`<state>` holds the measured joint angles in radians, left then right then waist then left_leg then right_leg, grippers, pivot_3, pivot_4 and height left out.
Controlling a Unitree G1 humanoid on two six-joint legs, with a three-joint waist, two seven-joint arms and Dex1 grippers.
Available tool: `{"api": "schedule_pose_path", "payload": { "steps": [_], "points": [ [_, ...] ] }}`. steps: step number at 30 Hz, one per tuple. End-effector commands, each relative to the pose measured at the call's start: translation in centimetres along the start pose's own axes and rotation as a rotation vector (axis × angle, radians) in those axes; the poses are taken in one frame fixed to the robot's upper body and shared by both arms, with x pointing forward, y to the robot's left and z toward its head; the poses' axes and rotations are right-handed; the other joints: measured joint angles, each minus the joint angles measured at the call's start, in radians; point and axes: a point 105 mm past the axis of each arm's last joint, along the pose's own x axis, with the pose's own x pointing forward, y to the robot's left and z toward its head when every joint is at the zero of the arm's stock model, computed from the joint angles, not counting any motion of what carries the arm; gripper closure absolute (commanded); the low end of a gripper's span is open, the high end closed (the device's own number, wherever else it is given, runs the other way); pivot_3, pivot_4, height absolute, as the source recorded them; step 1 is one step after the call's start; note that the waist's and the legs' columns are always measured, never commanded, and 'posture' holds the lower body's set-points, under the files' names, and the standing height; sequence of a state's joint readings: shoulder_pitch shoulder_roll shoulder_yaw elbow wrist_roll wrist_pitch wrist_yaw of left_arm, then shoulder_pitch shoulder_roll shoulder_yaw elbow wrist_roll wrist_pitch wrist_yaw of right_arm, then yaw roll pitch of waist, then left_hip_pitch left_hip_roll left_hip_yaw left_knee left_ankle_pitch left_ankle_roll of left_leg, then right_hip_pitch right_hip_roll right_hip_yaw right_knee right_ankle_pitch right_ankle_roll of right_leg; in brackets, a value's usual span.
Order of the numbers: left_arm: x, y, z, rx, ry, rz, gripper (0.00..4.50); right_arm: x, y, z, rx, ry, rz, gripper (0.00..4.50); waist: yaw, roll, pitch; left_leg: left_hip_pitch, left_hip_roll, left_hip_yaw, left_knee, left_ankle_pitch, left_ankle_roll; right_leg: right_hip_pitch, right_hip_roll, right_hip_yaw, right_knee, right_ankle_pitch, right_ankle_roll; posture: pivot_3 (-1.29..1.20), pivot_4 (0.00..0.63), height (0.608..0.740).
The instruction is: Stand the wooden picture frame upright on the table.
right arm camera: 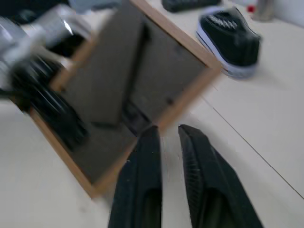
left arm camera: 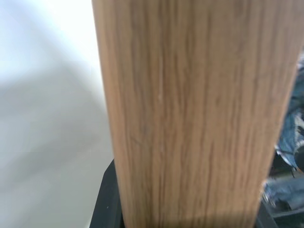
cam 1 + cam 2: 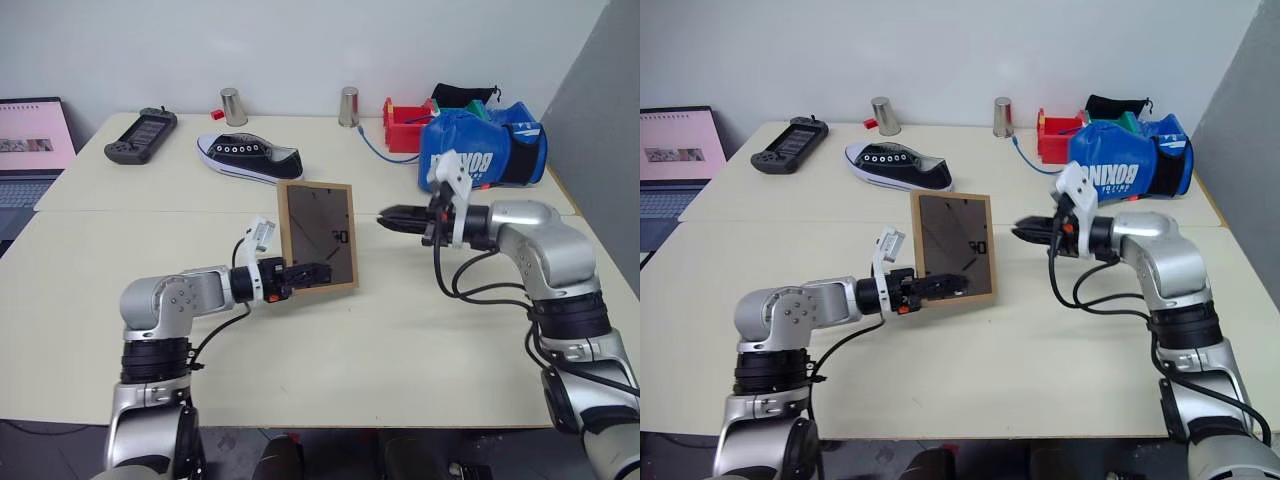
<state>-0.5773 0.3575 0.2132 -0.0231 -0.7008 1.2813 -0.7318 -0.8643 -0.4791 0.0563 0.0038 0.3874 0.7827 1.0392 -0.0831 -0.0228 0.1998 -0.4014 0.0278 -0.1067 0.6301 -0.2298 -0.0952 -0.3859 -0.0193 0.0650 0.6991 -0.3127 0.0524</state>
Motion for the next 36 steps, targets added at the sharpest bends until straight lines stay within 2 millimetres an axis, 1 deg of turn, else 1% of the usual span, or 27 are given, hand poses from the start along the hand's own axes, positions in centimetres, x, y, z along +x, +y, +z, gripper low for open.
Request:
{"api": "schedule_pose_path", "payload": {
  "steps": [1,3,5,7,13,19,21,25,27,30,34,36],
  "points": [
    [0.1,-1.4,1.9,0.06,-0.111,-0.018,3.53,0.9,1.3,3.1,-0.009,-0.067,0.067,2.71,0.002,0.0,0.0,0.0,0.0,0.0,0.0,0.0,0.0,0.0,0.0,0.0,0.0,0.0,0.0,0.0,0.15,0.74],
    [0.3,-1.6,2.1,0.053,-0.131,-0.024,3.53,1.5,1.7,3.5,-0.004,-0.077,0.086,2.28,0.003,0.0,0.0,0.0,-0.001,0.0,0.0,0.0,0.0,0.0,-0.001,0.0,0.0,0.0,0.0,0.0,0.15,0.74],
    [0.6,-2.1,2.2,0.055,-0.14,-0.045,3.53,2.0,1.7,3.5,0.003,-0.076,0.088,2.28,0.003,0.0,0.0,0.0,-0.001,0.0,0.0,0.0,0.0,0.0,-0.001,0.0,-0.001,0.0,0.0,0.0,0.15,0.74],
    [0.8,-2.7,2.0,0.066,-0.131,-0.07,3.53,2.4,1.3,2.8,0.011,-0.054,0.084,2.28,0.003,0.0,0.0,-0.001,-0.001,0.0,0.0,0.0,0.0,0.0,-0.001,0.0,-0.001,0.0,0.0,0.0,0.15,0.74],
    [0.2,-3.0,1.6,0.079,-0.115,-0.085,3.53,3.2,0.2,1.8,0.029,-0.019,0.067,2.28,0.002,0.0,0.0,0.0,-0.001,0.0,0.0,0.0,0.0,0.0,-0.001,0.0,-0.001,0.0,0.0,0.0,0.15,0.74],
    [-0.1,-3.4,1.2,0.095,-0.094,-0.098,3.53,3.9,-0.6,1.8,0.043,-0.022,0.065,2.28,0.0,0.0,0.0,0.0,-0.001,0.001,0.0,0.0,0.0,-0.001,-0.001,0.0,-0.001,0.0,0.0,0.0,0.15,0.74],
    [-0.2,-3.5,1.0,0.094,-0.091,-0.101,3.53,4.0,-0.6,2.1,0.047,-0.027,0.08,2.28,0.0,0.0,0.0,0.0,-0.001,0.0,0.0,0.0,0.0,0.0,-0.001,0.0,-0.001,0.0,0.0,0.0,0.15,0.74],
    [-0.2,-3.5,0.7,0.094,-0.086,-0.103,3.53,4.4,0.4,2.7,0.054,-0.045,0.153,2.28,0.001,0.0,0.0,-0.001,-0.001,0.0,0.0,0.0,0.0,0.0,-0.001,0.0,-0.001,0.0,0.0,0.0,0.15,0.74],
    [-0.1,-3.7,0.5,0.097,-0.078,-0.108,3.53,4.9,1.8,3.1,0.037,-0.044,0.232,2.28,0.001,0.0,0.0,-0.001,-0.001,0.0,0.0,0.0,0.0,0.0,-0.001,0.0,-0.001,0.0,0.0,0.0,0.15,0.74],
    [0.0,-3.7,0.5,0.098,-0.073,-0.11,3.53,5.5,3.0,3.4,0.033,-0.044,0.295,2.28,-0.001,0.0,0.0,0.0,-0.001,0.0,-0.001,0.0,0.0,-0.001,-0.001,0.0,-0.001,0.0,0.0,0.0,0.15,0.74],
    [-0.3,-3.5,0.6,0.099,-0.072,-0.104,3.53,5.4,4.3,3.6,0.029,-0.045,0.368,2.28,0.001,0.0,0.0,0.0,-0.001,0.0,0.0,0.0,0.0,-0.001,0.0,0.0,-0.001,0.0,0.0,0.0,0.15,0.74],
    [-0.4,-3.3,0.7,0.096,-0.073,-0.093,3.53,5.1,5.0,3.9,0.016,-0.057,0.411,2.28,0.001,0.0,0.0,-0.001,-0.001,0.0,0.0,0.0,0.0,-0.001,-0.001,0.0,-0.001,0.0,0.0,0.0,0.15,0.74]
  ]
}}
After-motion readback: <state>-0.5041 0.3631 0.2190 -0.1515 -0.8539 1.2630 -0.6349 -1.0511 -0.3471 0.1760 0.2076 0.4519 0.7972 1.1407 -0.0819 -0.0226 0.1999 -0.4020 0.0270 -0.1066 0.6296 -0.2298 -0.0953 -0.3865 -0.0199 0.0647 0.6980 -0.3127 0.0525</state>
